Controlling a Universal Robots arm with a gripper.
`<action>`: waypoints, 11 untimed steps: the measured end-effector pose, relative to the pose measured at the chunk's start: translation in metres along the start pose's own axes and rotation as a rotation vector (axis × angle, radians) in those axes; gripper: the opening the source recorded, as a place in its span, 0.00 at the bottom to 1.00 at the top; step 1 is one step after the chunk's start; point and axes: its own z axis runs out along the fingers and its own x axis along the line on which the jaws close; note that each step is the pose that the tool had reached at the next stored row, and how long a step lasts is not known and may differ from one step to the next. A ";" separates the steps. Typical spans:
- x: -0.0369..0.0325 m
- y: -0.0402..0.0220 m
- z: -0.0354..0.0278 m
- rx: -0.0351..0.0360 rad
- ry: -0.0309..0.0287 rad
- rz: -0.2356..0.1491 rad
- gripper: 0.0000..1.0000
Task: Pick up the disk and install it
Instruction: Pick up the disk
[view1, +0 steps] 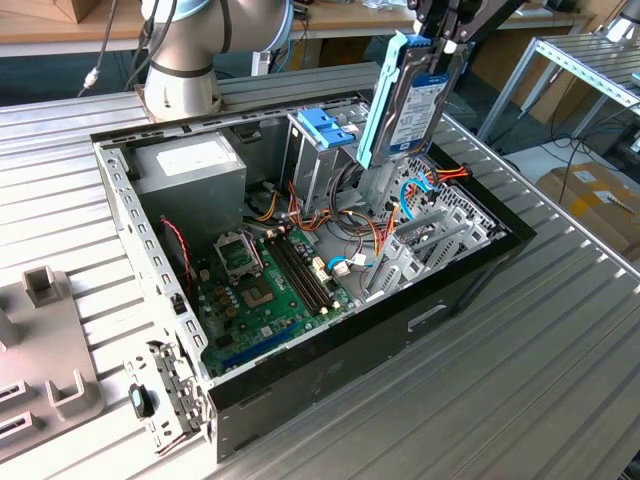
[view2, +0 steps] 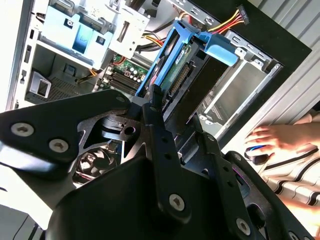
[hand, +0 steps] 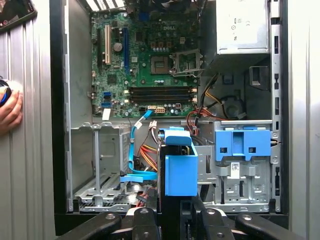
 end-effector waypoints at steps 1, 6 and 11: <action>0.0006 0.0000 0.0000 0.0000 0.0000 0.000 0.35; 0.0041 -0.0001 0.0002 0.0000 0.0000 0.000 0.35; 0.0083 -0.0002 0.0005 0.0000 0.0000 0.000 0.35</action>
